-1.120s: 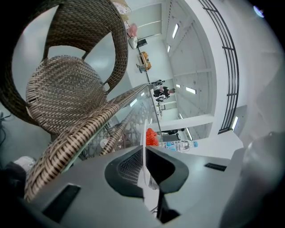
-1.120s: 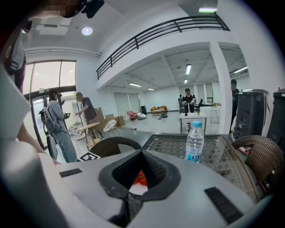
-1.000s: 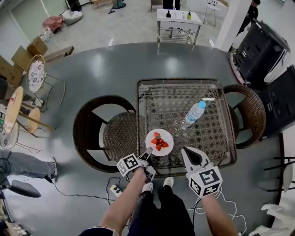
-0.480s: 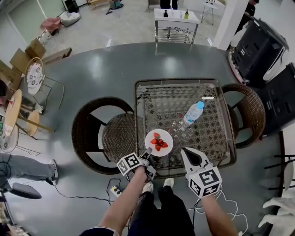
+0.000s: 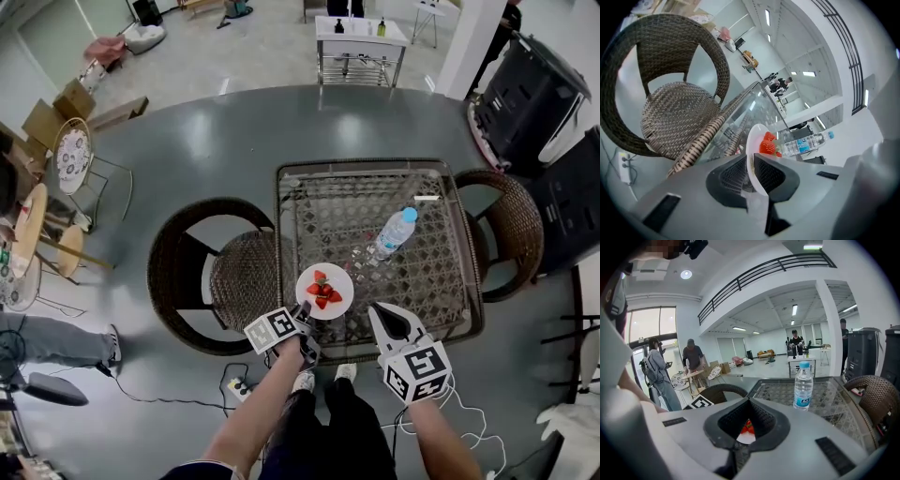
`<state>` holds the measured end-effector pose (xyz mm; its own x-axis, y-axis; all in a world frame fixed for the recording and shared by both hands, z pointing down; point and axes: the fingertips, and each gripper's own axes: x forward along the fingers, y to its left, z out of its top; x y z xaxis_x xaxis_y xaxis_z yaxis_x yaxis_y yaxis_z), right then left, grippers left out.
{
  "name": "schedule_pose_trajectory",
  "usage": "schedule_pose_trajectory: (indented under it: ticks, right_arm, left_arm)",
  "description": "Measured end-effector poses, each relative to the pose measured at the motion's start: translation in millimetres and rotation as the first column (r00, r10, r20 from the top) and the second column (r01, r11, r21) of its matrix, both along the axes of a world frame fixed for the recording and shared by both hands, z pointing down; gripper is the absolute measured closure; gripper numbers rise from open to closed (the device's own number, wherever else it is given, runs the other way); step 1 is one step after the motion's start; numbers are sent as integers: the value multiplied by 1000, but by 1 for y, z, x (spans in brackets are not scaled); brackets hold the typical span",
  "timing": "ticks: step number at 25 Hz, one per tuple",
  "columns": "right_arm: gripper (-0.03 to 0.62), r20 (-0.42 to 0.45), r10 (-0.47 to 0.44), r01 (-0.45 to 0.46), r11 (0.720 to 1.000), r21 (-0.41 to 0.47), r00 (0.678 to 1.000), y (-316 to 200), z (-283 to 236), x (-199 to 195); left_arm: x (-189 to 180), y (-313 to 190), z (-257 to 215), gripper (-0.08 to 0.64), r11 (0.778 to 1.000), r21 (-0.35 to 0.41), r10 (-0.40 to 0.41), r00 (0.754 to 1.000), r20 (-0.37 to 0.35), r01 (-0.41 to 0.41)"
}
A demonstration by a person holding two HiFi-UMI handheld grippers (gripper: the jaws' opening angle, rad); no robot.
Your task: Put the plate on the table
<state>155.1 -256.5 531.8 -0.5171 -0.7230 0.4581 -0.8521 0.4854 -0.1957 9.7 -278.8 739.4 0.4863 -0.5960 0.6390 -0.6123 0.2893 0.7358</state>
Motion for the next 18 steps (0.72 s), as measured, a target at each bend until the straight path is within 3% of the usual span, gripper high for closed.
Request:
schedule_pose_trajectory:
  ticks: [9, 18]
  right_arm:
    - [588, 9, 2, -2, 1000, -3, 1000, -4, -1, 6]
    - [588, 24, 14, -13, 1000, -9, 1000, -2, 0, 12]
  left_arm:
    - [-1, -4, -1, 500, 993, -3, 115, 962, 246, -118]
    - [3, -6, -1, 469, 971, -13, 221, 869, 442, -241]
